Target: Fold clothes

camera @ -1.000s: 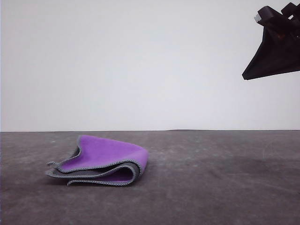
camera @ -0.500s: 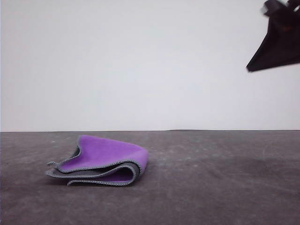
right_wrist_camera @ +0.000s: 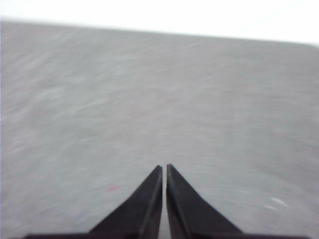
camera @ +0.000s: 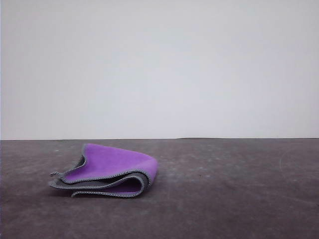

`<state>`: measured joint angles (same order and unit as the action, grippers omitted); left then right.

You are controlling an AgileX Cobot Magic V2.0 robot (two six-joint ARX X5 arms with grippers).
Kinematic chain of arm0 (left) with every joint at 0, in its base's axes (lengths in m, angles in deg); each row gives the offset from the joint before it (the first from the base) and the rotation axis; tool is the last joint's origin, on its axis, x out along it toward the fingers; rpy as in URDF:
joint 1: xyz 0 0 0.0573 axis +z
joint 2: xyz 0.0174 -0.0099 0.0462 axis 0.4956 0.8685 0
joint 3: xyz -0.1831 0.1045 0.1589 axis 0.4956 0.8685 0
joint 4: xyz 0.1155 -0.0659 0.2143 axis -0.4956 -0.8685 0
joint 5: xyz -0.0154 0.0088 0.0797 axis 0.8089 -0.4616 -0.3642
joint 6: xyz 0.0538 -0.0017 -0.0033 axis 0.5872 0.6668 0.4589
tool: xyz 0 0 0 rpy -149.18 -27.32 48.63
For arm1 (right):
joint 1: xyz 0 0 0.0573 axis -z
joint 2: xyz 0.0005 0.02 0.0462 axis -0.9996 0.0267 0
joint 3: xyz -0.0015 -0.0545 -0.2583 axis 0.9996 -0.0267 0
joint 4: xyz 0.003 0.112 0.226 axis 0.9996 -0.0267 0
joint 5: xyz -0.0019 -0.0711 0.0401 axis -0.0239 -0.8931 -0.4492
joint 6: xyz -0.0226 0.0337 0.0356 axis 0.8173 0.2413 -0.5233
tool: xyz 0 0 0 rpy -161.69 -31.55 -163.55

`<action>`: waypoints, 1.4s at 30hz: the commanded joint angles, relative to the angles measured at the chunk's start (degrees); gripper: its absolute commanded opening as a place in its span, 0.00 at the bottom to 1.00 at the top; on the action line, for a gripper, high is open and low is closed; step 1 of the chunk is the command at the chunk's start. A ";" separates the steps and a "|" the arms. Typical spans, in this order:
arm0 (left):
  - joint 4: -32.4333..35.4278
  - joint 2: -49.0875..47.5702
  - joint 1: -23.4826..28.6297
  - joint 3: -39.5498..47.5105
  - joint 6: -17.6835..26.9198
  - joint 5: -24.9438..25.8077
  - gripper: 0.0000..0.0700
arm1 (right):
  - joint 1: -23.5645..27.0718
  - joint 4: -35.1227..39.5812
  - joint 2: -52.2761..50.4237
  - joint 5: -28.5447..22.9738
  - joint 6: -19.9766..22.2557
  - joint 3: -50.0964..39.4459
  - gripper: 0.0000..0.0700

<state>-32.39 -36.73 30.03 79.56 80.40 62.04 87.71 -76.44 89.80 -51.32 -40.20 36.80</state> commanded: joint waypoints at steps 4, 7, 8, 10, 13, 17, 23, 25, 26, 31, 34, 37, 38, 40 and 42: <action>0.46 0.01 0.04 1.14 0.48 -0.13 0.00 | 1.66 0.61 -8.20 -1.30 -1.01 -5.09 0.02; 0.44 0.01 0.04 1.14 0.47 -0.13 0.00 | 1.80 0.82 -11.60 -1.53 -1.22 -7.75 0.02; 0.45 0.01 0.04 1.14 0.47 -0.13 0.00 | 1.81 0.56 -11.60 -1.56 -1.21 -7.94 0.02; 0.45 -0.01 0.04 1.14 0.47 -0.13 0.00 | 1.90 0.18 -11.52 -1.59 -1.19 -7.91 0.02; 0.45 -0.01 0.04 1.14 0.50 -0.13 0.00 | 2.60 0.66 -11.52 -1.40 -1.24 -7.91 0.02; 0.46 -0.01 0.04 1.14 0.48 -0.13 0.00 | 2.73 0.60 -11.52 -1.39 -1.15 -7.91 0.02; 0.46 -0.01 0.04 1.14 0.48 -0.13 0.00 | 2.73 0.60 -11.52 -1.37 -1.15 -7.91 0.02; 0.46 -0.01 0.04 1.14 0.48 -0.12 0.00 | 2.73 0.60 -11.52 -1.37 -1.15 -7.91 0.02; 0.46 -0.01 0.04 1.14 0.48 -0.13 0.00 | 2.73 0.60 -11.52 -1.37 -1.15 -7.91 0.02; 0.46 -0.01 0.04 1.14 0.48 -0.13 0.00 | 2.73 0.58 -11.52 -1.37 -1.15 -7.91 0.02; 0.46 -0.01 0.04 1.14 0.48 -0.13 0.00 | 2.73 0.60 -11.52 -1.37 -1.15 -7.91 0.02; 0.46 -0.01 0.04 1.14 0.48 -0.13 0.00 | 2.73 0.58 -11.52 -1.37 -1.15 -7.91 0.02; 0.46 -0.01 0.04 1.14 0.50 -0.11 0.00 | 2.73 0.60 -11.52 -1.37 -1.15 -7.91 0.02; 0.46 -0.01 0.04 1.14 0.48 -0.13 0.00 | 2.73 0.58 -11.52 -1.37 -1.15 -7.91 0.02; 0.46 -0.01 0.04 1.14 0.50 -0.13 0.00 | 2.73 0.60 -11.52 -1.37 -1.15 -7.91 0.02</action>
<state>-32.43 -36.70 30.03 79.56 80.42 62.04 90.40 -76.38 78.22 -52.70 -40.74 29.11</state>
